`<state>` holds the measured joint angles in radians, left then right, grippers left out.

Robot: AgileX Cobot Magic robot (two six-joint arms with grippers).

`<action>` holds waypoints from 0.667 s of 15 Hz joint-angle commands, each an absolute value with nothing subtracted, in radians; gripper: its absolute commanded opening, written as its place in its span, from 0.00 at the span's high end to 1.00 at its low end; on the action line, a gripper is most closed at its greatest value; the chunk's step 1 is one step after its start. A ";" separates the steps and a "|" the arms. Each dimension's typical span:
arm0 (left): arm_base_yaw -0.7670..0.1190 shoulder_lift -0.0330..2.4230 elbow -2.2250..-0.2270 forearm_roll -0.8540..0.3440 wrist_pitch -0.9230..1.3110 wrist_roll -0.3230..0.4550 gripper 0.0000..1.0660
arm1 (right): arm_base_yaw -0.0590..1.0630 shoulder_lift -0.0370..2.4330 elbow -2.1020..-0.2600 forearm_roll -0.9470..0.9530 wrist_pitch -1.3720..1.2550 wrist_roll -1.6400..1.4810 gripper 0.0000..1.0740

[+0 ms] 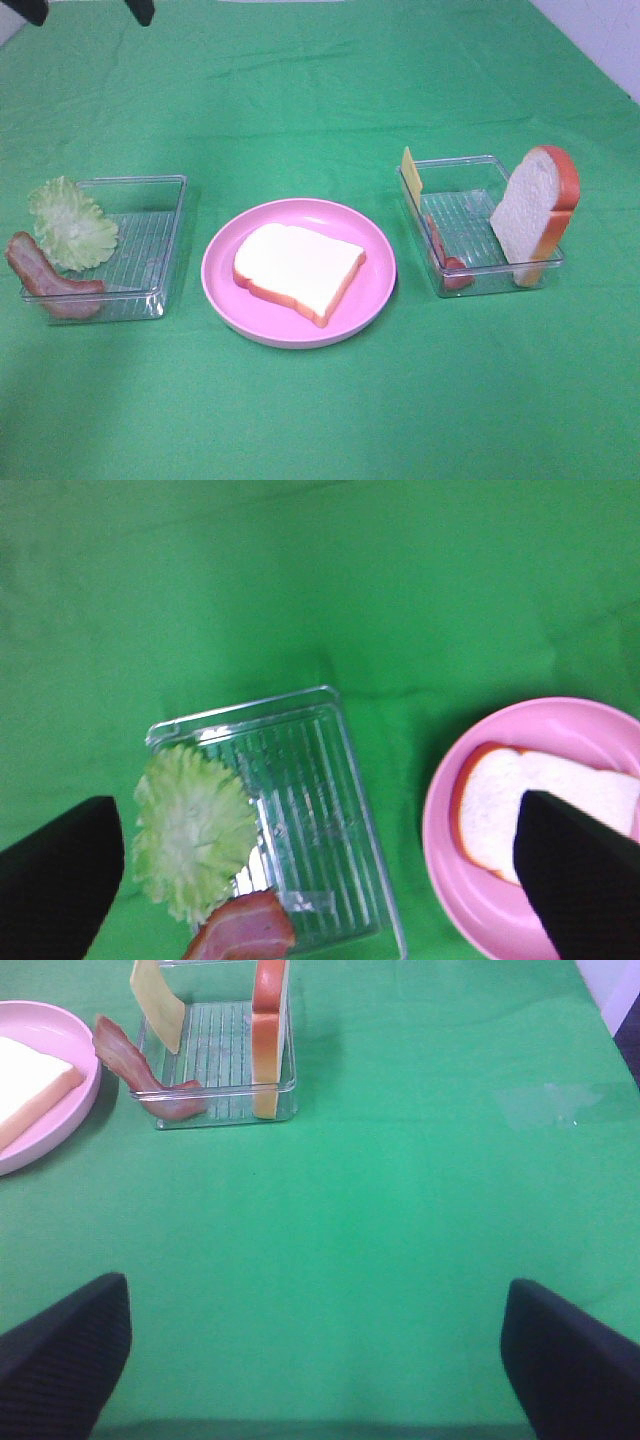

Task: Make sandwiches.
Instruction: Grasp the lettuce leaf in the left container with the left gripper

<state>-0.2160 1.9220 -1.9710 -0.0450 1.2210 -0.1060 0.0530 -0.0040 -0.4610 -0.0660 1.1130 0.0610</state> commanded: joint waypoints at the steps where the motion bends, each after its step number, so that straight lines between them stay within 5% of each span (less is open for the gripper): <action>1: -0.159 1.866 -1.845 -0.035 1.321 -0.088 0.04 | 0.046 -0.035 -0.455 -0.061 1.102 0.052 0.10; 10: -0.019 1.898 -1.606 -0.019 1.222 -0.084 0.04 | 0.046 -0.035 -0.455 -0.061 1.102 0.052 0.10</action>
<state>-0.0210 1.8920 -1.6150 -0.0100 1.2240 -0.0870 0.0530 -0.0040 -0.4610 -0.0660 1.1130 0.0610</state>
